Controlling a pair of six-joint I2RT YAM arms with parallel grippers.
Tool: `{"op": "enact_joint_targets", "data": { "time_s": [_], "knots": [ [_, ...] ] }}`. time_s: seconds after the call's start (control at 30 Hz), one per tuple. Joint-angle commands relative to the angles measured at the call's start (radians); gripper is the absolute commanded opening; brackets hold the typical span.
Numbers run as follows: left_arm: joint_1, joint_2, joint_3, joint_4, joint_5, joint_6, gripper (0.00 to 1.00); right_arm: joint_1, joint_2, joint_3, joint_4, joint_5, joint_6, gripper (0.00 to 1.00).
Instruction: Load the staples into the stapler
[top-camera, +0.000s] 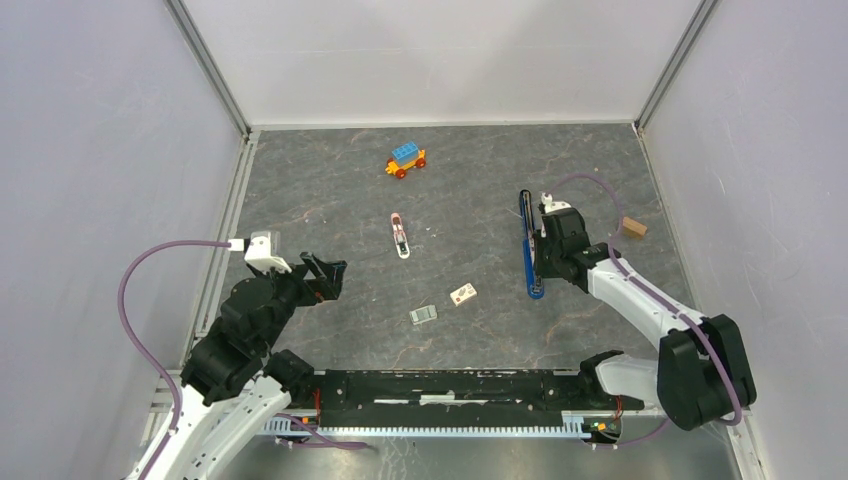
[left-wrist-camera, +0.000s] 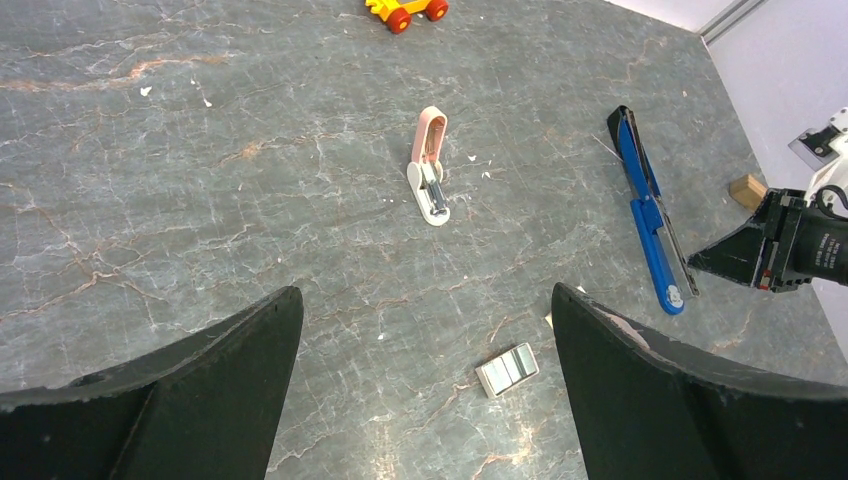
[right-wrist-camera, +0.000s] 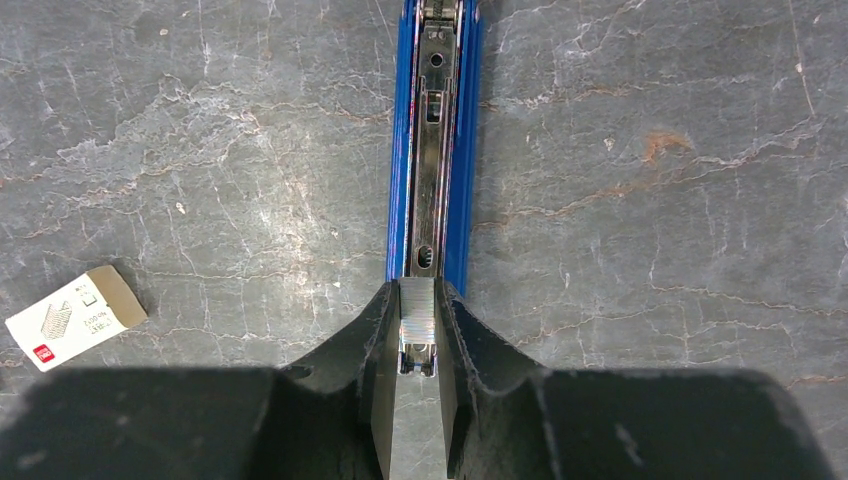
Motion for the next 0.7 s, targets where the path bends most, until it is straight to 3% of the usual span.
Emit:
{"op": "enact_joint_targets", "data": {
  "time_s": [0.0, 0.67],
  "knots": [
    [-0.001, 0.01, 0.007, 0.006, -0.009, 0.043, 1.0, -0.005, 0.013, 0.007, 0.033, -0.006, -0.001, 0.24],
    [-0.002, 0.004, 0.006, 0.006, -0.004, 0.043, 1.0, -0.012, 0.048, 0.011, 0.044, -0.003, -0.004, 0.24]
  ]
}}
